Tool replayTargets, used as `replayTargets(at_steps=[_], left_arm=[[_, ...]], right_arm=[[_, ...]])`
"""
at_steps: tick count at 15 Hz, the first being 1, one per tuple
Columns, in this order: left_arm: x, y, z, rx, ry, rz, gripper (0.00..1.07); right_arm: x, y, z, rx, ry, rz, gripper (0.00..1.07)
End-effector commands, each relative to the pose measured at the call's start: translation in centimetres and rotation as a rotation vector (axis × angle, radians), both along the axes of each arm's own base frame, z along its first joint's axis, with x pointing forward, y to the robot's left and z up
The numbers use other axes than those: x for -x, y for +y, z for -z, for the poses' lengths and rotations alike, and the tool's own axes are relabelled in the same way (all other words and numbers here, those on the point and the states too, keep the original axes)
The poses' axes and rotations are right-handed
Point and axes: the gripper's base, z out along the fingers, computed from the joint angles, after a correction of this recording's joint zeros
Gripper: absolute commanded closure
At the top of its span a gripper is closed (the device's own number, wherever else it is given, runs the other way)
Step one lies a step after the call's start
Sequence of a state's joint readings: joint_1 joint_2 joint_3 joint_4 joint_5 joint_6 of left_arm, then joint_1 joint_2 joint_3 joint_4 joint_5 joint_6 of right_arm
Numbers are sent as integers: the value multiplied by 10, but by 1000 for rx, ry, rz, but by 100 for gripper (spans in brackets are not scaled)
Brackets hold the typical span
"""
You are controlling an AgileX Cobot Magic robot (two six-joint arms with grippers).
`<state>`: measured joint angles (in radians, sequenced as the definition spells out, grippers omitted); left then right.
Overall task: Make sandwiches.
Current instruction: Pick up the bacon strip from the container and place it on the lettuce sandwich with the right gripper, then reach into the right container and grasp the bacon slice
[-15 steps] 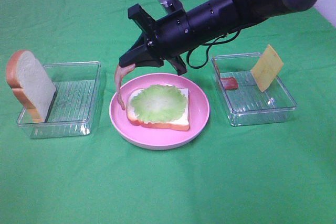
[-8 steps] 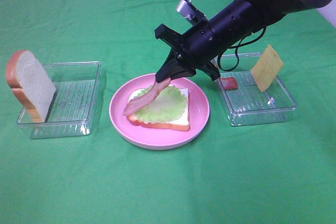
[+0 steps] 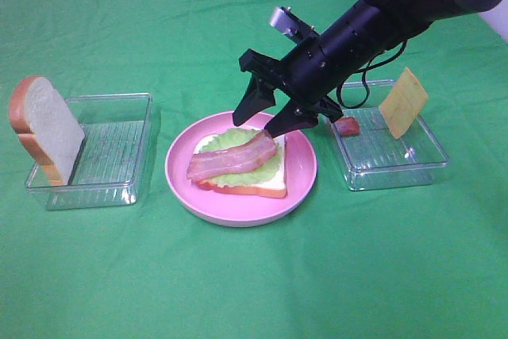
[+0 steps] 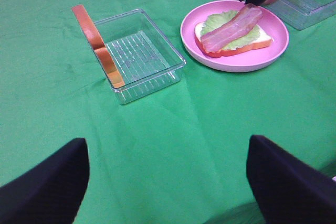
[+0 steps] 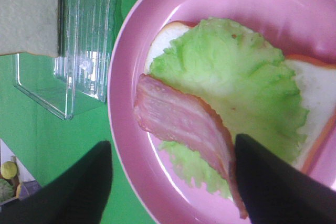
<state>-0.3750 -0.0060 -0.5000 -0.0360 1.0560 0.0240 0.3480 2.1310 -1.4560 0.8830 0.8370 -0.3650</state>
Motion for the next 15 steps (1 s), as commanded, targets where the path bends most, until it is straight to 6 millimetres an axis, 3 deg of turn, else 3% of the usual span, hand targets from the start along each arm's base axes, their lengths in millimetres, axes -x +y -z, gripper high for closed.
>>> replayTargets(at_steps=[1, 4, 7, 11, 15], left_arm=[[2, 1, 0, 13, -27, 9, 29], [2, 1, 0, 13, -27, 9, 29], [2, 1, 0, 13, -27, 9, 29], [2, 1, 0, 13, -27, 9, 29], [2, 1, 0, 13, -27, 9, 29]], right_arm=[[1, -2, -13, 17, -55, -38, 33], [10, -18, -56, 159, -157, -47, 32], [15, -37, -82, 326, -190, -9, 33], [1, -51, -116, 532, -246, -33, 33], [-25, -56, -114, 533, -222, -10, 40]])
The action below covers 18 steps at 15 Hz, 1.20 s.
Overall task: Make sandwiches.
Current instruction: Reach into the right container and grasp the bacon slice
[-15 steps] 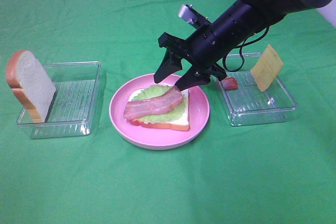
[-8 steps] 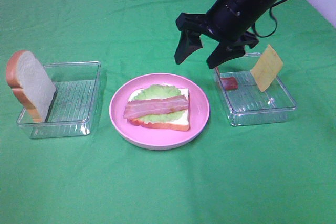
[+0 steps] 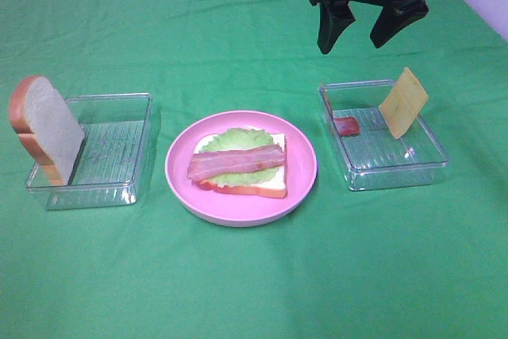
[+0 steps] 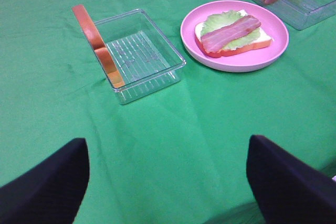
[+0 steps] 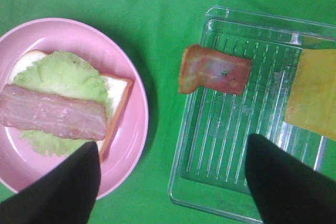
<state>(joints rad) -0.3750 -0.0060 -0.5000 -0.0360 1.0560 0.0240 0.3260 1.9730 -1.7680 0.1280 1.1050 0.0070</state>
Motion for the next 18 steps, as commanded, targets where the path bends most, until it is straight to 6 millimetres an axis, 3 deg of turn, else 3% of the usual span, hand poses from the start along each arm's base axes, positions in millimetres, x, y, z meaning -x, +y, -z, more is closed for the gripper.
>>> replayTargets(at_steps=[1, 8, 13, 18], left_arm=[[2, 1, 0, 13, -27, 9, 29], [2, 1, 0, 13, -27, 9, 29], [2, 1, 0, 13, -27, 9, 29], [2, 1, 0, 13, -27, 9, 29]], right_arm=[[-12, -3, 9, 5, 24, 22, 40], [-44, 3, 65, 66, 102, 61, 41], [-48, 11, 72, -10, 92, 78, 44], [-53, 10, 96, 22, 121, 79, 49]])
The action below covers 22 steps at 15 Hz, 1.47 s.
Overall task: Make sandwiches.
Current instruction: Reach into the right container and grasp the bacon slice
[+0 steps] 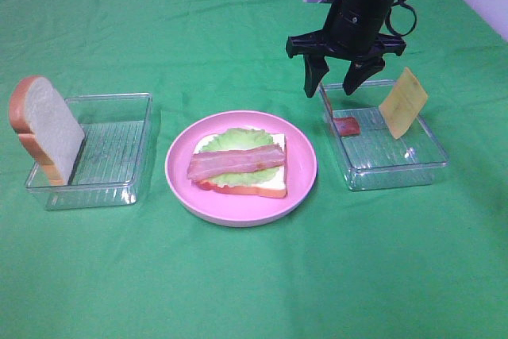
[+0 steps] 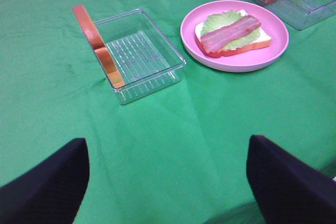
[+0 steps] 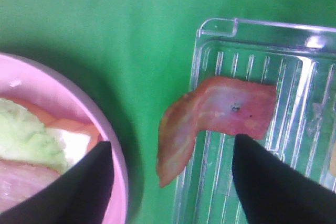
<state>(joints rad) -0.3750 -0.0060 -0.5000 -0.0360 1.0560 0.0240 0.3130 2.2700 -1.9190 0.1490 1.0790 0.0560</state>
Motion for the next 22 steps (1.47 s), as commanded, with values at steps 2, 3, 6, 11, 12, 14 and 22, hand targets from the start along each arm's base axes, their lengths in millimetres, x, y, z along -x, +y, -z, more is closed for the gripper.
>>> replayTargets(at_steps=[2, 3, 6, 11, 12, 14, 22], left_arm=[[2, 1, 0, 13, -27, 9, 29], [2, 1, 0, 13, -27, 9, 29], [2, 1, 0, 13, -27, 9, 29], [2, 1, 0, 13, -27, 9, 29], [2, 1, 0, 13, -27, 9, 29], [2, 1, 0, 13, -27, 9, 29], [2, 1, 0, 13, -27, 9, 29]], right_arm=[[-4, -2, 5, 16, -21, 9, 53], [-4, -2, 5, 17, -21, 9, 53], [-4, -3, 5, 21, -20, 8, 54], [-3, -3, 8, 34, -3, 0, 55], [-4, -3, 12, 36, 8, -1, 55], [-4, -3, 19, 40, 29, -1, 57], [-4, -3, 19, 42, 22, 3, 90]])
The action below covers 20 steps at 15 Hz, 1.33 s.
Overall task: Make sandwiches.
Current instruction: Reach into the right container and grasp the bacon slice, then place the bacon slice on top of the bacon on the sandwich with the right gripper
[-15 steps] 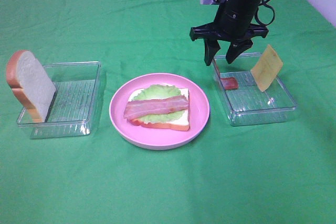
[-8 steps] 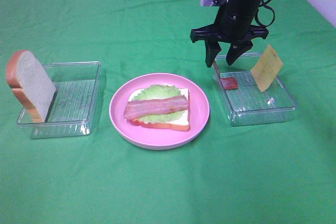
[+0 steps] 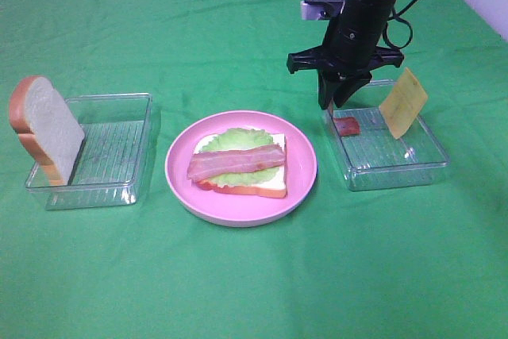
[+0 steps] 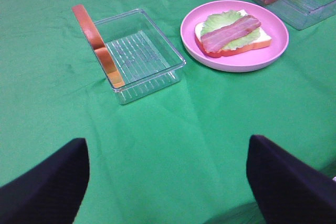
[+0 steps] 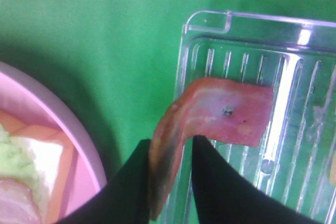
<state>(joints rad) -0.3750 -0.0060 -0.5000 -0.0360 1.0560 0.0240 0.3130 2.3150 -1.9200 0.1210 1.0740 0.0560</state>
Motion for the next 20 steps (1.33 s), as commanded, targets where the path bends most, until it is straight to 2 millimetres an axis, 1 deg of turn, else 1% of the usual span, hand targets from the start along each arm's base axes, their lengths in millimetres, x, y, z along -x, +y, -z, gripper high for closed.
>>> replayTargets(at_steps=[1, 2, 5, 7, 9, 10, 11, 13, 14, 15, 16, 17, 18, 20], left_arm=[[2, 1, 0, 13, -27, 9, 29], [2, 1, 0, 13, -27, 9, 29], [2, 1, 0, 13, -27, 9, 29], [2, 1, 0, 13, -27, 9, 29], [2, 1, 0, 13, -27, 9, 29], [2, 1, 0, 13, -27, 9, 29], [2, 1, 0, 13, -27, 9, 29], [2, 1, 0, 13, -27, 9, 29], [2, 1, 0, 13, -27, 9, 29], [2, 1, 0, 13, -27, 9, 29], [2, 1, 0, 13, -27, 9, 29], [2, 1, 0, 13, -27, 9, 29], [2, 1, 0, 13, -27, 9, 29], [2, 1, 0, 13, -27, 9, 29]], right_arm=[[-1, -2, -3, 11, -9, 13, 99], [-2, -4, -2, 27, -14, 22, 107], [-2, -6, -3, 47, -19, 18, 107], [-1, -6, -11, 42, -32, 18, 107], [1, -6, -32, 25, -79, 18, 107], [4, -7, -48, 15, -110, 18, 107], [5, -7, -55, 10, -124, 17, 107], [15, -8, -88, -19, -169, 3, 107], [20, -7, -100, -40, -175, -7, 107], [32, -1, -122, -144, -168, -23, 107], [35, 2, -125, -184, -159, -29, 107], [40, 13, -130, -305, -129, -73, 107], [41, 17, -130, -348, -118, -91, 107], [49, 33, -124, -510, -77, -151, 107]])
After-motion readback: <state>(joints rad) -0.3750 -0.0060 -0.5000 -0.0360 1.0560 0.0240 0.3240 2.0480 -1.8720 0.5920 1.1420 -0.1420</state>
